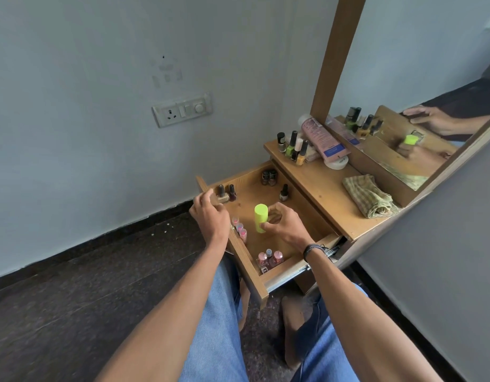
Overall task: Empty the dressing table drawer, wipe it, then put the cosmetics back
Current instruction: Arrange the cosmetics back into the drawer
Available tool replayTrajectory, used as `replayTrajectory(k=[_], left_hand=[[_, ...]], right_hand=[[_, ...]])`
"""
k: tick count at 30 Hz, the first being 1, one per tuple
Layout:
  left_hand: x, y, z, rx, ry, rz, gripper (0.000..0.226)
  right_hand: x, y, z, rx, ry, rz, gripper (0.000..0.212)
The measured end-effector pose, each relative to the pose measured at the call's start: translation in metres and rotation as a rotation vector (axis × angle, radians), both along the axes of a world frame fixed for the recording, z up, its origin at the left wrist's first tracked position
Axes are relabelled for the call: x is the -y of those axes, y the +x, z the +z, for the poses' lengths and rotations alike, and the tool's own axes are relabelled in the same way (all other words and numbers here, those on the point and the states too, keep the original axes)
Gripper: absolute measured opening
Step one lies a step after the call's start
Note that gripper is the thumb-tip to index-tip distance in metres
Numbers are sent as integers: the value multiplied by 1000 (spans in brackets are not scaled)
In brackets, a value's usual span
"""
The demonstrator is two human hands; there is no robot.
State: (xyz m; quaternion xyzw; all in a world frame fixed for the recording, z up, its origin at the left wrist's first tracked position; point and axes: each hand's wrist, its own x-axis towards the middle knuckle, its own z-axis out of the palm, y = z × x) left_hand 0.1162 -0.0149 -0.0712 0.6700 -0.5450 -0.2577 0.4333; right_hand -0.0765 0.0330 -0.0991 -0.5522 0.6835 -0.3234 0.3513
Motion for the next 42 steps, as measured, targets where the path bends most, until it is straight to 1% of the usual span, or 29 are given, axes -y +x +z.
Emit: replayTrajectory(k=[7, 12, 21, 24, 27, 31, 33, 36, 38, 40, 42], left_hand=[[-3, -13, -21, 119, -39, -29, 46], [-3, -12, -22, 203, -38, -41, 48], [-5, -9, -21, 284, -59, -45, 45], [-4, -10, -22, 304, -62, -45, 44], [-5, -10, -19, 316, -64, -35, 44], [-4, -10, -20, 327, -51, -34, 42], [-3, -9, -22, 330, -49, -30, 41], [-2, -10, -24, 331, -45, -29, 41], [-1, -10, -24, 330, -47, -28, 41], [-1, -9, -25, 328, -49, -27, 40], [-1, -9, -25, 331, -48, -27, 40]], right_hand=[[15, 6, -12, -93, 54, 44, 42], [16, 9, -18, -85, 44, 35, 40], [13, 13, -14, -210, 14, 78, 43], [13, 11, -11, -228, 24, 0, 41], [13, 3, -9, -239, 27, -151, 41], [11, -4, -5, -168, 52, -369, 45], [10, -4, -4, -179, 88, -465, 43], [8, -6, -4, -198, 164, -592, 34], [8, -6, -6, -199, 205, -610, 35], [9, -3, -7, -208, 201, -569, 37], [10, 0, -6, -222, 179, -503, 33]])
